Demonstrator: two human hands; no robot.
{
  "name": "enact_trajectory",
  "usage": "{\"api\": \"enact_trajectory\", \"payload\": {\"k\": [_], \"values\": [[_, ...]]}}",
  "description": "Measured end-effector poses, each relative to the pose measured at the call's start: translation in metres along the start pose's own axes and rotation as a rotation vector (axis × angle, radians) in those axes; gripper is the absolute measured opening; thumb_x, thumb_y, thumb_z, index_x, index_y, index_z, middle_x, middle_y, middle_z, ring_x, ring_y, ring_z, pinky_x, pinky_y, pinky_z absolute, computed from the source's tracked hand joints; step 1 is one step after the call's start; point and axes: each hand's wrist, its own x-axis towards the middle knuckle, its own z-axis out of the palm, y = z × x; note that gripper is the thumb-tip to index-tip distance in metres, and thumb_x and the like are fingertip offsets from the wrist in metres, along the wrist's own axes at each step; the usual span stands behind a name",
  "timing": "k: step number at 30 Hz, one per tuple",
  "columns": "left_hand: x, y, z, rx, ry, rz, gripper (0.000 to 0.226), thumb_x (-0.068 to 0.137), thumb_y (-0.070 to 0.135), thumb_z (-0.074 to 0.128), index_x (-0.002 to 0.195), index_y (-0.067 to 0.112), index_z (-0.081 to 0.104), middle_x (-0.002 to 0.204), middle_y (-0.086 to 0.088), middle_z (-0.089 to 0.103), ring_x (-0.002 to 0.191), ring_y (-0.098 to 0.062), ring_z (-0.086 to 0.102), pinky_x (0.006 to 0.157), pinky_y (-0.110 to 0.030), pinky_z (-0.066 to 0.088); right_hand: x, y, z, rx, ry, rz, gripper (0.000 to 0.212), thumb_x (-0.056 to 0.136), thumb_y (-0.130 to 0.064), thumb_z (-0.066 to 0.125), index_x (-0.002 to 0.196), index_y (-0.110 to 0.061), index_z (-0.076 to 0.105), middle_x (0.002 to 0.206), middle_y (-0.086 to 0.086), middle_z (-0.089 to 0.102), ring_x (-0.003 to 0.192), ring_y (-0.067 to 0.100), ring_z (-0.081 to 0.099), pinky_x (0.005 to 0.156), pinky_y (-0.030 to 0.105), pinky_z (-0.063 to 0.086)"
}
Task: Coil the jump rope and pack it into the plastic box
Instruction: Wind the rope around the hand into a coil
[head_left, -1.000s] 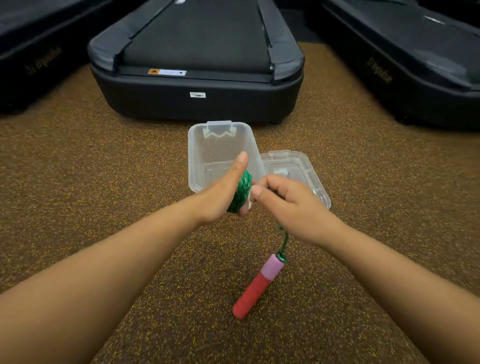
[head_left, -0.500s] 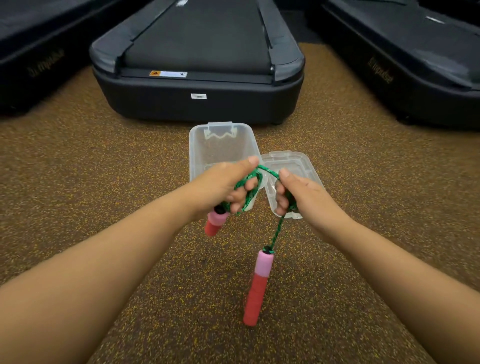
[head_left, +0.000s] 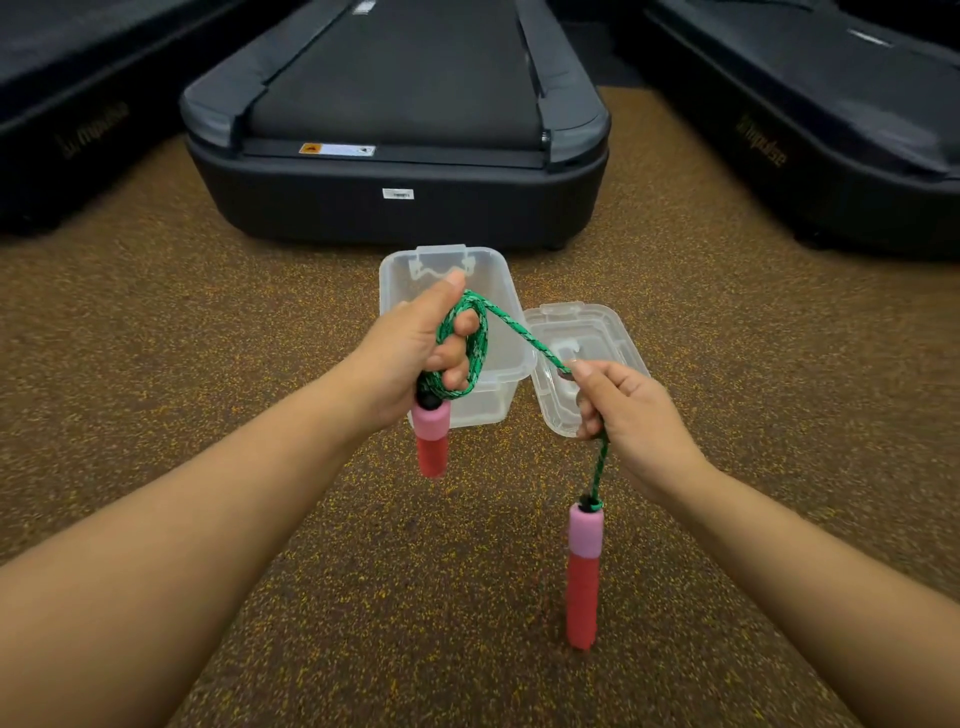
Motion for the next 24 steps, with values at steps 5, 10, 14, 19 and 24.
{"api": "enact_trajectory", "payload": {"k": [5,10,14,19,24], "values": [[0.001,-0.002,0.001,-0.064,0.037,-0.005,0.046,0.096,0.048,0.040,0.060,0.019,0.044,0.036,0.007,0.025,0.038,-0.014,0.029,0.042,-0.020,0.034,-0.001,0.005,0.001,-0.135,-0.082,-0.026,0.037,0.098,-0.039,0.038,0.073,-0.022,0.060,0.054,-0.002,0.034,0.048,0.011,0.029,0.049,0.029,0.024],[0.006,0.006,-0.004,-0.408,0.158,-0.031,0.045,0.096,0.051,0.038,0.065,0.021,0.050,0.033,0.008,0.028,0.035,-0.009,0.035,0.044,-0.018,0.036,-0.012,0.020,0.000,-0.460,-0.088,-0.212,0.033,0.098,-0.037,0.039,0.079,-0.025,0.063,0.054,0.001,0.039,0.044,0.004,0.034,0.047,0.025,0.027],[0.012,0.007,-0.006,-0.553,0.230,-0.032,0.050,0.095,0.054,0.038,0.096,0.013,0.066,0.043,0.008,0.044,0.040,-0.007,0.041,0.047,-0.018,0.039,-0.022,0.027,0.008,-0.872,-0.294,-0.267,0.027,0.097,-0.039,0.040,0.101,-0.028,0.064,0.055,-0.015,0.046,0.051,-0.004,0.043,0.053,0.025,0.034],[0.013,0.001,0.003,-0.365,0.274,-0.045,0.065,0.097,0.054,0.025,0.125,0.000,0.051,0.083,-0.010,0.069,0.060,-0.017,0.058,0.065,-0.027,0.052,-0.035,0.008,0.027,-0.955,-0.422,-0.396,0.029,0.097,-0.044,0.036,0.097,-0.028,0.061,0.078,-0.010,0.064,0.075,0.008,0.057,0.070,0.033,0.050],[0.010,-0.017,0.012,0.148,0.158,-0.007,0.074,0.094,0.062,0.013,0.132,0.007,0.044,0.079,-0.009,0.069,0.077,-0.020,0.058,0.091,-0.037,0.042,-0.035,-0.019,0.037,-0.675,-0.380,-0.412,0.026,0.092,-0.043,0.046,0.089,-0.024,0.063,0.064,-0.006,0.060,0.059,0.005,0.051,0.060,0.033,0.044]]}}
